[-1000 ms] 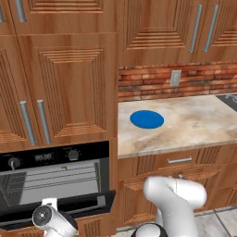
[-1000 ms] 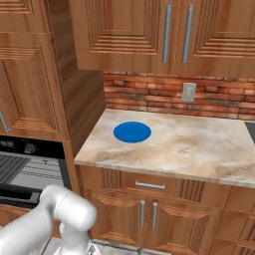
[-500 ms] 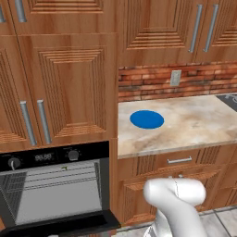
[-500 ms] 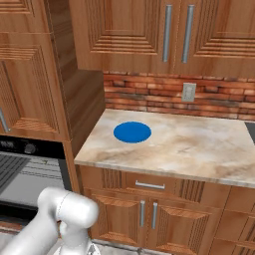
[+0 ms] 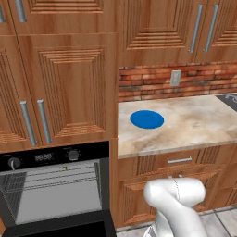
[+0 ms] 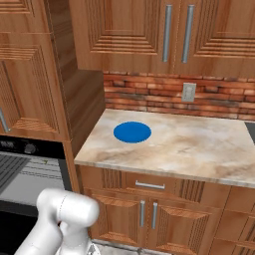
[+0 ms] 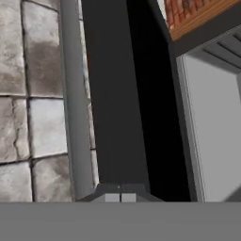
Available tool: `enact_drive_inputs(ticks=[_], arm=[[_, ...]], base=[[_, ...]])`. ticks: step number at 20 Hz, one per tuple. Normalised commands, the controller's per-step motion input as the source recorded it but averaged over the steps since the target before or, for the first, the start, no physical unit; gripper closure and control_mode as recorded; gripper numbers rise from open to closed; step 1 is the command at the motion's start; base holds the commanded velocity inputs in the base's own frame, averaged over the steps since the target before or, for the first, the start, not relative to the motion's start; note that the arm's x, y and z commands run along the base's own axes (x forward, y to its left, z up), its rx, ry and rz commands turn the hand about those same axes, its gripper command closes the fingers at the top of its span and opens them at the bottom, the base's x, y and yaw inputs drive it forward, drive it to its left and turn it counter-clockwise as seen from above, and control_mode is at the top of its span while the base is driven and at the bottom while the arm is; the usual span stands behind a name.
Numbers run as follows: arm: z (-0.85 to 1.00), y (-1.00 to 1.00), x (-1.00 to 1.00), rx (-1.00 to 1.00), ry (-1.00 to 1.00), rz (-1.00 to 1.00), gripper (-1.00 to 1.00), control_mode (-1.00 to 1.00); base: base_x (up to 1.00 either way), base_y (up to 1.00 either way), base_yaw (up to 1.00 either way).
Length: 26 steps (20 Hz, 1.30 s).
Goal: Take the fish from the oven and place it on the plate on the counter.
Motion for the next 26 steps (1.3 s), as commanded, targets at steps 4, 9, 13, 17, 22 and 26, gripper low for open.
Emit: enact_drive_inputs(ticks=[4, 9, 13, 17, 22, 26], arm=[[0.47, 0.00, -0.49, 0.01, -0.08, 0.04, 1.00, -1.00], [0.84, -0.01, -0.41, 0.03, -0.24, 0.07, 1.00, -1.00], [1.00, -0.06, -0.17, 0.09, -0.30, 0.10, 1.00, -1.00], [1.00, -0.08, -0.06, 0.13, -0.27, 0.13, 1.00, -1.00], [1.00, -0.04, 0.00, 0.14, -0.26, 0.14, 1.00, -1.00], [0.99, -0.03, 0.01, 0.12, -0.22, 0.13, 1.00, -1.00]], base=[[0.00, 0.00, 0.00], [0.00, 0.00, 0.00], [0.00, 0.00, 0.00], [0.00, 0.00, 0.00], [0.00, 0.00, 0.00], [0.00, 0.00, 0.00]])
